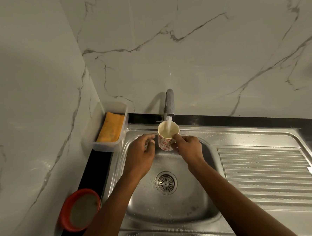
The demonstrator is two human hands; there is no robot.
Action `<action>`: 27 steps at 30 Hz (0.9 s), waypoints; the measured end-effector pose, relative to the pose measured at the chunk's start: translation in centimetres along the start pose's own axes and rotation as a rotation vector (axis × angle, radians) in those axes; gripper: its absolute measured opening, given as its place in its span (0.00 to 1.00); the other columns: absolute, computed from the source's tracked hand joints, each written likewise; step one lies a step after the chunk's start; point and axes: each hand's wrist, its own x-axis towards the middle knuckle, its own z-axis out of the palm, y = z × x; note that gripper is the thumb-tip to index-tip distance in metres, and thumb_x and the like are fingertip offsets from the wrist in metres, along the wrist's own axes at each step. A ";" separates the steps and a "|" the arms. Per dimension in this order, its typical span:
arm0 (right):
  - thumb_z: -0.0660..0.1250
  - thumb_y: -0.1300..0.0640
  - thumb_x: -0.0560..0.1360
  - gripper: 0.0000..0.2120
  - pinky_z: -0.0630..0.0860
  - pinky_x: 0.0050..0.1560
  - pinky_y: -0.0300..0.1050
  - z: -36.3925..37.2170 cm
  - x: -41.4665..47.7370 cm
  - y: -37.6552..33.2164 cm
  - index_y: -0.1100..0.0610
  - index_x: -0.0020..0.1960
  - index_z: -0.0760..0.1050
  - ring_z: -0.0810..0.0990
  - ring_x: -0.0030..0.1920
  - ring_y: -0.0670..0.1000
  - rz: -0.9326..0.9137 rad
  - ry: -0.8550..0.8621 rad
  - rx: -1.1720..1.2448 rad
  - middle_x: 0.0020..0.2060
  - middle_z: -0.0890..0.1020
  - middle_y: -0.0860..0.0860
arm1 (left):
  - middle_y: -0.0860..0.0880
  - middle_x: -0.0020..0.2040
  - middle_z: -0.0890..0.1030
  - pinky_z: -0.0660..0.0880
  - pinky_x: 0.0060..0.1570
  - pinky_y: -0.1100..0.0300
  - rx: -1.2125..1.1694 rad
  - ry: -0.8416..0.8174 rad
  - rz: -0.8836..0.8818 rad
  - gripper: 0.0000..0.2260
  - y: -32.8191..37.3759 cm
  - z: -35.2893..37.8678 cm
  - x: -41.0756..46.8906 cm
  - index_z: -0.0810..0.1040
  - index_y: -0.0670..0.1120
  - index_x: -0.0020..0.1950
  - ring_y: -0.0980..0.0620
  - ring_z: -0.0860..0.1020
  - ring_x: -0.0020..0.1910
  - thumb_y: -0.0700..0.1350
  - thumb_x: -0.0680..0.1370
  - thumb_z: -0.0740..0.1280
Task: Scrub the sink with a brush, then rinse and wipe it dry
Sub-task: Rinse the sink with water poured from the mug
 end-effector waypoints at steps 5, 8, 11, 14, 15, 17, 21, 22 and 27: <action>0.68 0.46 0.78 0.14 0.84 0.54 0.57 -0.3 -0.1 0.1 0.52 0.40 0.86 0.87 0.43 0.51 0.009 -0.004 0.010 0.35 0.87 0.46 | 0.55 0.61 0.83 0.70 0.49 0.76 0.000 -0.006 0.000 0.12 0.0 0.4 -0.1 0.82 0.50 0.65 0.69 0.77 0.53 0.44 0.84 0.64; 0.68 0.45 0.78 0.14 0.85 0.53 0.58 -0.3 -0.1 0.2 0.51 0.39 0.85 0.87 0.43 0.51 0.009 -0.006 0.000 0.35 0.87 0.46 | 0.54 0.62 0.83 0.69 0.49 0.76 0.008 -0.006 0.001 0.12 -0.1 0.4 -0.2 0.82 0.50 0.65 0.70 0.76 0.53 0.44 0.84 0.64; 0.68 0.46 0.78 0.14 0.85 0.53 0.58 -0.2 -0.2 0.2 0.51 0.38 0.85 0.87 0.43 0.51 0.010 -0.005 -0.001 0.34 0.87 0.45 | 0.54 0.61 0.83 0.69 0.50 0.76 0.016 -0.004 0.007 0.11 -0.2 0.4 -0.3 0.81 0.51 0.65 0.70 0.76 0.53 0.44 0.84 0.64; 0.68 0.46 0.78 0.14 0.85 0.53 0.58 -0.2 -0.3 0.2 0.50 0.38 0.84 0.87 0.43 0.51 0.010 -0.008 -0.001 0.34 0.87 0.45 | 0.54 0.61 0.83 0.69 0.50 0.75 0.017 -0.004 0.008 0.12 -0.1 0.4 -0.4 0.81 0.50 0.65 0.69 0.76 0.52 0.44 0.84 0.64; 0.68 0.46 0.78 0.14 0.85 0.53 0.58 -0.2 -0.3 0.2 0.50 0.38 0.84 0.87 0.43 0.51 0.010 -0.009 -0.004 0.34 0.87 0.45 | 0.54 0.61 0.83 0.70 0.51 0.75 0.016 -0.004 0.009 0.11 -0.1 0.4 -0.5 0.81 0.50 0.65 0.68 0.76 0.52 0.44 0.84 0.64; 0.68 0.46 0.78 0.14 0.85 0.52 0.58 -0.2 -0.3 0.2 0.50 0.38 0.84 0.87 0.43 0.51 0.011 -0.011 -0.009 0.34 0.87 0.45 | 0.54 0.61 0.83 0.71 0.51 0.74 0.014 -0.002 0.008 0.12 -0.1 0.4 -0.5 0.82 0.50 0.65 0.66 0.77 0.53 0.44 0.84 0.64; 0.69 0.45 0.78 0.14 0.85 0.52 0.59 -0.2 -0.3 0.2 0.49 0.37 0.84 0.87 0.43 0.52 0.012 -0.005 -0.002 0.34 0.87 0.45 | 0.55 0.60 0.83 0.70 0.50 0.75 0.010 -0.007 0.003 0.11 0.0 0.4 -0.8 0.81 0.50 0.64 0.68 0.77 0.53 0.44 0.84 0.64; 0.69 0.45 0.77 0.14 0.85 0.52 0.59 -0.2 -0.3 0.3 0.49 0.37 0.84 0.87 0.43 0.52 0.008 -0.002 -0.001 0.34 0.87 0.45 | 0.55 0.60 0.83 0.70 0.50 0.76 0.009 -0.007 0.003 0.11 0.1 0.4 -0.8 0.81 0.51 0.64 0.70 0.77 0.52 0.44 0.84 0.64; 0.69 0.44 0.78 0.13 0.85 0.52 0.57 -0.3 -0.3 0.3 0.48 0.38 0.84 0.87 0.43 0.50 0.009 -0.001 0.008 0.36 0.87 0.46 | 0.55 0.60 0.83 0.71 0.52 0.74 -0.003 -0.010 -0.002 0.11 0.3 0.3 -1.1 0.81 0.51 0.65 0.69 0.77 0.53 0.44 0.84 0.64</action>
